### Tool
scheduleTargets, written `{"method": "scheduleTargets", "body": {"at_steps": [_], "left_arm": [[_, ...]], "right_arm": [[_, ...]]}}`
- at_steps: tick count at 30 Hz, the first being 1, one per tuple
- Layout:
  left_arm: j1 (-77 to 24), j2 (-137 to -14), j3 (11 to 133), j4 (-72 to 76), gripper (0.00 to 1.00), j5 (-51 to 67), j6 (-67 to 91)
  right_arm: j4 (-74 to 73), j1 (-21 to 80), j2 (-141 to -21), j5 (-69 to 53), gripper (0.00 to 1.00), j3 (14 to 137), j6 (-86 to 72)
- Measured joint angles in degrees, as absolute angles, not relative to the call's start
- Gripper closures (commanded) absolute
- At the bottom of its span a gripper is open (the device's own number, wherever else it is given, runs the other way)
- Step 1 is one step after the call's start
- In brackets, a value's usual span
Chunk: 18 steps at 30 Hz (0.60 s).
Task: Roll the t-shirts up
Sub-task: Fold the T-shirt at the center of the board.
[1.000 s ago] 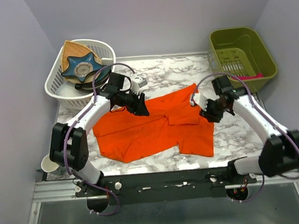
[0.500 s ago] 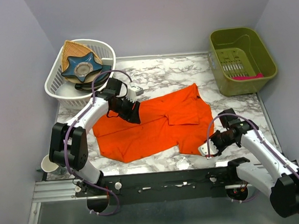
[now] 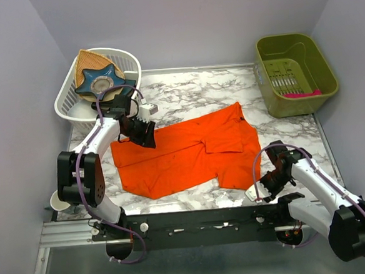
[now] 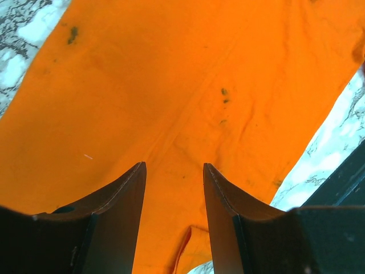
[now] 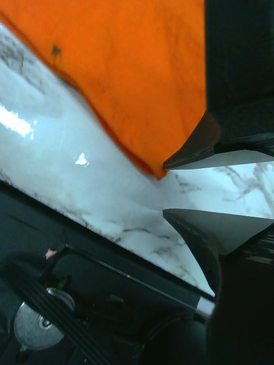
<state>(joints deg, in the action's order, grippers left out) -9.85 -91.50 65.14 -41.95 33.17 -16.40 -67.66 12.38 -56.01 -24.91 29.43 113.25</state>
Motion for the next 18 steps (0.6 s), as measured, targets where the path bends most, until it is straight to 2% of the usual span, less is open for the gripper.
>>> {"method": "scheduleTargets", "body": {"at_steps": [18], "left_arm": [[-8.7,-92.9,65.1,-42.0,0.47,33.1,-16.5]], "right_arm": [[-62.6,12.4,-55.8,-24.6,0.59,26.9,113.6]]}}
